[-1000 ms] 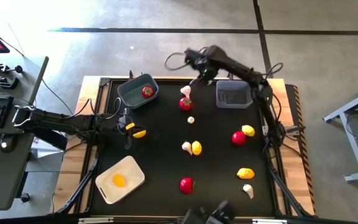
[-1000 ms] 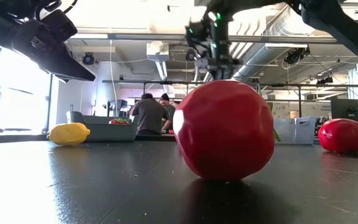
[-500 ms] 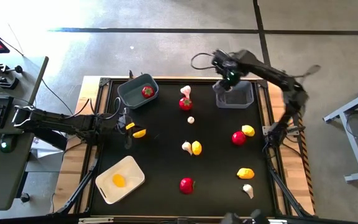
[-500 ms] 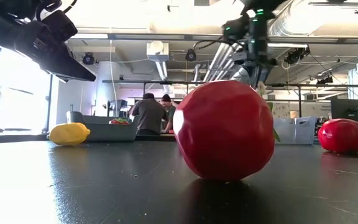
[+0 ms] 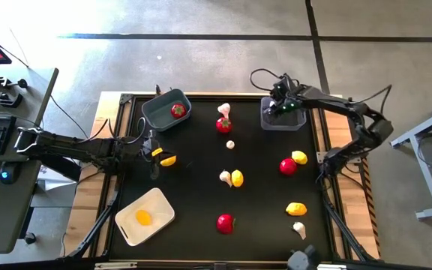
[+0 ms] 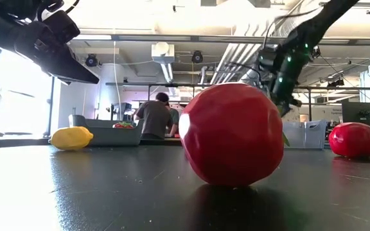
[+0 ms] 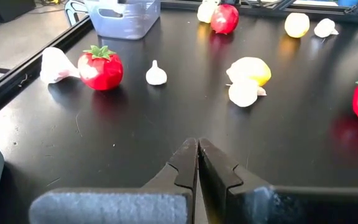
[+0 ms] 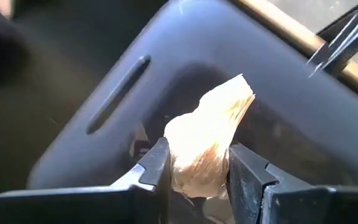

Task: Sort produce into baskets
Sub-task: Put the white garlic into the transparent bin

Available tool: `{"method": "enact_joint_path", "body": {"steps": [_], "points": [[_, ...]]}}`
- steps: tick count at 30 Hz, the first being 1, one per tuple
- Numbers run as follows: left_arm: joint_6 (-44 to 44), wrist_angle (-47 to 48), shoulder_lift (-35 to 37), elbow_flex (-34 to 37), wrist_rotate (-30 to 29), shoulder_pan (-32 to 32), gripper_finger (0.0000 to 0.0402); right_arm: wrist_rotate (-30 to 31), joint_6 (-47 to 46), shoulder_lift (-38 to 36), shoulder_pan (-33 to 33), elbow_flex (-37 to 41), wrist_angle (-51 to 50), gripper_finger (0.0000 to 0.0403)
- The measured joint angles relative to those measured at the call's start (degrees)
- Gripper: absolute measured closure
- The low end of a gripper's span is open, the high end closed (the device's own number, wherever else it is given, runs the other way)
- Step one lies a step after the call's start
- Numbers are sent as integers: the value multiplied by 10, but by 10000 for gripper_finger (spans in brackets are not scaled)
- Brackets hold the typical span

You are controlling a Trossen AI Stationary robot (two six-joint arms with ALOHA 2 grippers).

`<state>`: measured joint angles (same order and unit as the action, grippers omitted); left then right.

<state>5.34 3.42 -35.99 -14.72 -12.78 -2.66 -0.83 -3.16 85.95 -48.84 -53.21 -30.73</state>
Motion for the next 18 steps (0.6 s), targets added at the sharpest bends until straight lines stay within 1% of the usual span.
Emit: {"method": "enact_joint_path", "body": {"steps": [3, 7, 13, 18], "points": [[0, 0, 0, 0, 0, 0, 401, -13, 12, 4, -14, 9, 37, 302], [0, -7, 0, 0, 0, 0, 401, -12, 19, 18, -24, 14, 41, 297], [0, -10, 0, 0, 1, 0, 401, -14, 21, 57, -23, 14, 59, 262], [6, -4, 0, 0, 17, 0, 401, -14, 16, 80, -23, 13, 66, 229]]}}
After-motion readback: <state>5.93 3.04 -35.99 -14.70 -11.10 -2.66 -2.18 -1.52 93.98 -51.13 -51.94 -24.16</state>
